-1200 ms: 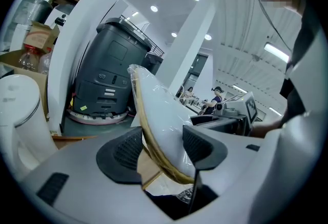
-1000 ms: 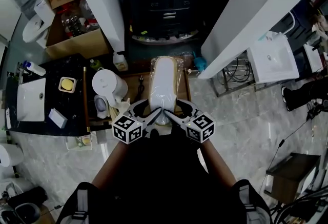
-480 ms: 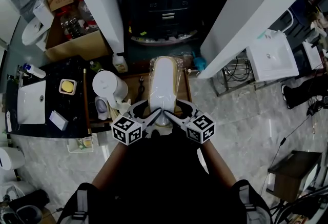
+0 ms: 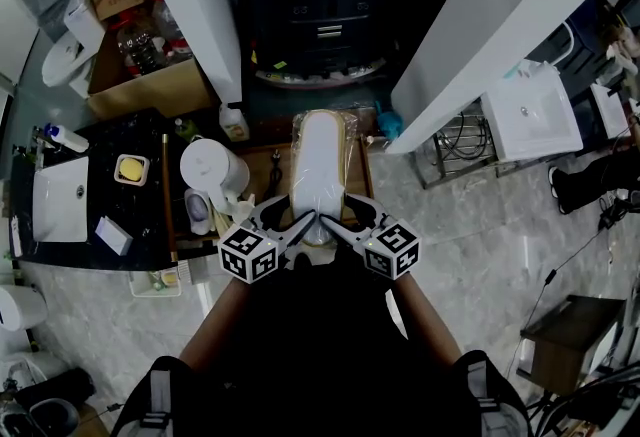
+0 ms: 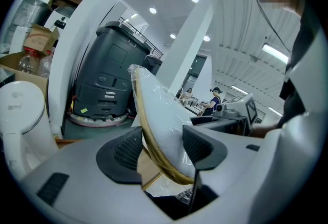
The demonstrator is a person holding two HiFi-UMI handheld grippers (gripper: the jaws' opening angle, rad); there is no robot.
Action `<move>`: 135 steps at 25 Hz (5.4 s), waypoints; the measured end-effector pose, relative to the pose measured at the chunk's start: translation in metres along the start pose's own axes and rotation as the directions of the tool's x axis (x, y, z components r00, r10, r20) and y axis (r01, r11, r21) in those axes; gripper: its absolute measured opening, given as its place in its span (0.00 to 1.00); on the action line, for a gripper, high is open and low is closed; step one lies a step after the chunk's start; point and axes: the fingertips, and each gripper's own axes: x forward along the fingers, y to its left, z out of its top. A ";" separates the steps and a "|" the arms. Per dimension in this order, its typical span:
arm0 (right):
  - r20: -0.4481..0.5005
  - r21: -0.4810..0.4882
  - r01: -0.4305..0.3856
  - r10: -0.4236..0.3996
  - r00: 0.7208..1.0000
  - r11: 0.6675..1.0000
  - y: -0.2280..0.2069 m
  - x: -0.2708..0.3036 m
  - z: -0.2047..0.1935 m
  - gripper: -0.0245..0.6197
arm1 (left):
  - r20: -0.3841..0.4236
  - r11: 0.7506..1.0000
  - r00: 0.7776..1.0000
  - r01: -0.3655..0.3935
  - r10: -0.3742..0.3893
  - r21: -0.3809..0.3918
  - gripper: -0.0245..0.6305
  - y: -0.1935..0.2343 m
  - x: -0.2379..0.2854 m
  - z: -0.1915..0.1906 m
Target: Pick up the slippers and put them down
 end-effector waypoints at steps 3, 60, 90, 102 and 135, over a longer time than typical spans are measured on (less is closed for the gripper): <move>-0.003 0.001 0.001 -0.001 1.000 1.000 0.000 0.001 0.000 0.46 | -0.003 1.000 1.000 0.000 0.000 -0.003 0.42 0.001 0.001 -0.001; -0.083 0.069 -0.007 0.013 0.996 0.998 -0.024 0.022 -0.040 0.46 | -0.097 0.996 0.995 -0.010 0.002 -0.086 0.42 0.027 0.021 -0.041; -0.246 0.193 0.016 0.033 0.969 0.981 -0.090 0.080 -0.159 0.46 | -0.277 0.983 0.961 -0.068 0.018 -0.169 0.42 0.097 0.079 -0.149; -0.335 0.232 0.044 0.037 0.942 0.972 -0.121 0.106 -0.207 0.46 | -0.360 0.970 0.933 -0.116 0.033 -0.214 0.42 0.129 0.107 -0.195; -0.446 0.068 0.230 -0.177 0.877 0.971 -0.132 0.110 -0.235 0.46 | -0.498 0.922 0.855 -0.298 0.142 -0.247 0.44 0.161 0.094 -0.237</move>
